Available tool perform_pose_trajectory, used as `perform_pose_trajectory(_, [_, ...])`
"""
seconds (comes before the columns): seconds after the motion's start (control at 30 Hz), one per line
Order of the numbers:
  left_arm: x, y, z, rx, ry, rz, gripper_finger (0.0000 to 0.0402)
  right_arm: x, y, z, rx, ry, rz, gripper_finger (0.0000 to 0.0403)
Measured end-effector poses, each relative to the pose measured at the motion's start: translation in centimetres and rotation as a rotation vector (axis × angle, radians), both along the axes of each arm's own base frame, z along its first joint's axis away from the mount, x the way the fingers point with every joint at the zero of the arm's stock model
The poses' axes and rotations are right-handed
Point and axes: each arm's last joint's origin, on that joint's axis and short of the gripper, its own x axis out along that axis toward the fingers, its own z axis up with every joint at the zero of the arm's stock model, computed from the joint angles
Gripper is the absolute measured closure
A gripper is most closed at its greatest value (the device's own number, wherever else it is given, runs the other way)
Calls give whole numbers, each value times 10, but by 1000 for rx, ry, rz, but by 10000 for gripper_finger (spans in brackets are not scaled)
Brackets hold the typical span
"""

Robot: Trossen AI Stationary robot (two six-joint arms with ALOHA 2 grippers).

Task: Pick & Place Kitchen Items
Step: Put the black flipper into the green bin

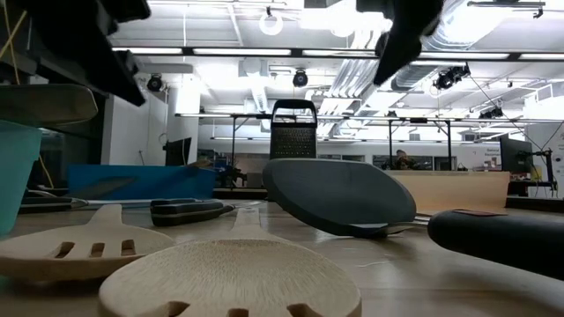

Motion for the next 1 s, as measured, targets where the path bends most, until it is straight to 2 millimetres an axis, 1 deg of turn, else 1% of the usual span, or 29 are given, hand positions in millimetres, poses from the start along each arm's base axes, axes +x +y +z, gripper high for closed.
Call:
perform_pose_trajectory(0.17, [6,18,1,96,-12,46,197,3,1,-22,13,-30,11,153])
perform_pose_trajectory(0.37, [11,36,1,136,-8,103,197,6,4,-41,87,-99,92,153])
perform_pose_trajectory(0.53, [15,47,3,150,-27,143,197,6,5,-57,137,-136,104,153])
perform_pose_trajectory(0.67, [17,52,5,148,-53,165,197,3,5,-78,168,-172,59,153])
perform_pose_trajectory(0.8, [17,52,5,148,-55,167,197,-4,3,-97,223,-144,-24,153])
perform_pose_trajectory(1.0, [17,52,5,146,-55,165,197,-10,3,-115,319,-184,-131,153])
